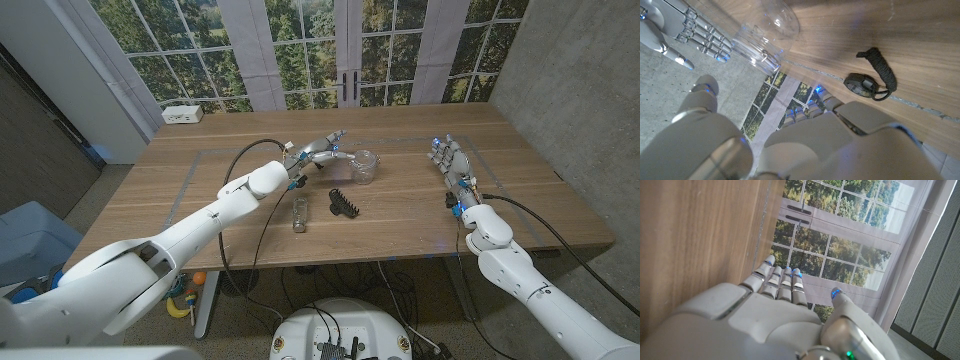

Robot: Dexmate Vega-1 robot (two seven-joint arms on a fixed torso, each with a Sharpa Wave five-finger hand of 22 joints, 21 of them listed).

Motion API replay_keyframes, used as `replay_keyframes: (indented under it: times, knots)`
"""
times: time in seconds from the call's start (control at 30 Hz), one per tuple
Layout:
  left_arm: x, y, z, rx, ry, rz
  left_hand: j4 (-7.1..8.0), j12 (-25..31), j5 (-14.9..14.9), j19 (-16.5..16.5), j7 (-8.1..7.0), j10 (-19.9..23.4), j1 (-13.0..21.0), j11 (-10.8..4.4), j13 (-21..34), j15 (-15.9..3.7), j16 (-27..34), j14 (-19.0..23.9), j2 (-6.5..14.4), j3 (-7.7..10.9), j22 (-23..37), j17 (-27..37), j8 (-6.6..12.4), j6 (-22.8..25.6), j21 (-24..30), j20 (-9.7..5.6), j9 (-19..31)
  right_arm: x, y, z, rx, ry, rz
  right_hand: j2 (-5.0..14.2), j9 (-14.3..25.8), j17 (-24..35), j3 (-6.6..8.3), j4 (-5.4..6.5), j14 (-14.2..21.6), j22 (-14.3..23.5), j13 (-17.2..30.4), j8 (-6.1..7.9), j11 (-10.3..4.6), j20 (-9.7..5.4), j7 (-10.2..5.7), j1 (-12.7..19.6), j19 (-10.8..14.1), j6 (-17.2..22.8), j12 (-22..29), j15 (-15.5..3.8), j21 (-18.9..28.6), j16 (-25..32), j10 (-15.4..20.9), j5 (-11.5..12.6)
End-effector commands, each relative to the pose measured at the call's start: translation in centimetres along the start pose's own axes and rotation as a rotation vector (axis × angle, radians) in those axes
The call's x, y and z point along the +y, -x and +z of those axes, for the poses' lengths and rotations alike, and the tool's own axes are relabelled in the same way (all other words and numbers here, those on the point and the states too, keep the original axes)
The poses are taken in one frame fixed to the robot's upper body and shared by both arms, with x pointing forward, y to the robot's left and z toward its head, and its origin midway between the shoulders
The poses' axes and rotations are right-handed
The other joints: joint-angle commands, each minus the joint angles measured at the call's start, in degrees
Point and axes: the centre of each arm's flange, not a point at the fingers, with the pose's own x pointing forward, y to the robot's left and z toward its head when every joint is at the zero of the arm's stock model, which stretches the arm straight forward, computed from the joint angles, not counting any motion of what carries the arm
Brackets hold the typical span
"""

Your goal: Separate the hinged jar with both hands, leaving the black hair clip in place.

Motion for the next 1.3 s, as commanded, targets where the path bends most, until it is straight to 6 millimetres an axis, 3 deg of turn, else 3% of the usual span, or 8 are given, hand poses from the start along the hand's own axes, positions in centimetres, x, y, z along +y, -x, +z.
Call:
replay_keyframes:
  times: [0.03,0.77,1.0,1.17,1.3]
  knots:
    - [-1.3,-0.7,-0.1,0.011,-0.021,-0.037,0.01,0.65,0.95,0.53,-0.1,0.5,1.43,-0.43,0.06,-1.88,0.25,0.15,-0.07,-0.77,0.14,0.27,0.7,1.1,0.26,-0.47,0.1,-0.3,0.1,-0.2,0.0,-0.001,-0.007,0.59,0.3,0.0,0.02,-0.4,0.36,0.18,0.07,0.16,0.15,0.27,0.2,0.2,0.51,0.43,0.34,0.07,-0.26,0.24,0.45,-0.29]
    - [-3.1,-1.7,-0.7,0.045,-0.011,-0.059,0.18,1.14,2.65,1.49,0.25,2.8,5.69,-0.71,0.07,-2.26,0.45,1.66,0.22,-3.36,0.2,0.18,1.36,3.48,0.36,1.1,0.15,-0.7,0.4,-0.6,-0.002,-0.014,-0.017,0.63,0.3,-0.25,0.04,-0.81,0.34,0.19,-0.29,0.13,0.18,0.39,0.25,-0.07,0.79,0.48,0.36,0.15,-0.86,0.35,0.54,-0.32]
    - [-3.7,-2.3,-0.6,0.038,0.007,-0.074,0.4,1.42,3.39,2.15,0.36,4.64,8.17,-0.82,0.08,-3.33,1.2,5.01,0.34,-5.13,0.25,0.15,1.54,4.9,0.47,1.9,0.15,-0.9,0.6,-0.7,-0.001,-0.015,-0.022,0.65,0.3,-0.35,0.07,-0.94,0.35,0.2,-0.39,0.14,0.19,0.4,0.27,-0.15,0.89,0.54,0.38,0.2,-1.05,0.37,0.6,-0.32]
    - [-4.1,-2.9,-0.6,0.026,0.037,-0.091,0.48,1.56,3.64,3.14,0.56,5.51,8.99,-0.94,0.08,-3.33,1.25,6.07,0.36,-5.83,0.26,0.12,1.55,5.37,0.77,1.76,0.14,-1.1,0.8,-0.7,-0.001,-0.02,-0.032,0.66,0.3,-0.42,0.08,-1.04,0.4,0.2,-0.46,0.12,0.22,0.47,0.27,-0.21,1.0,0.54,0.37,0.28,-1.18,0.41,0.57,-0.33]
    - [-4.4,-3.2,-0.7,0.019,0.073,-0.1,0.58,1.52,3.85,3.99,0.65,5.93,9.72,-0.79,0.09,-3.08,1.08,6.49,0.43,-6.5,0.27,0.11,1.51,5.74,0.99,0.22,0.14,-1.2,1.0,-0.8,0.0,-0.018,-0.033,0.64,0.3,-0.45,0.07,-1.08,0.36,0.2,-0.5,0.12,0.16,0.46,0.27,-0.26,1.03,0.55,0.37,0.29,-1.26,0.41,0.58,-0.33]
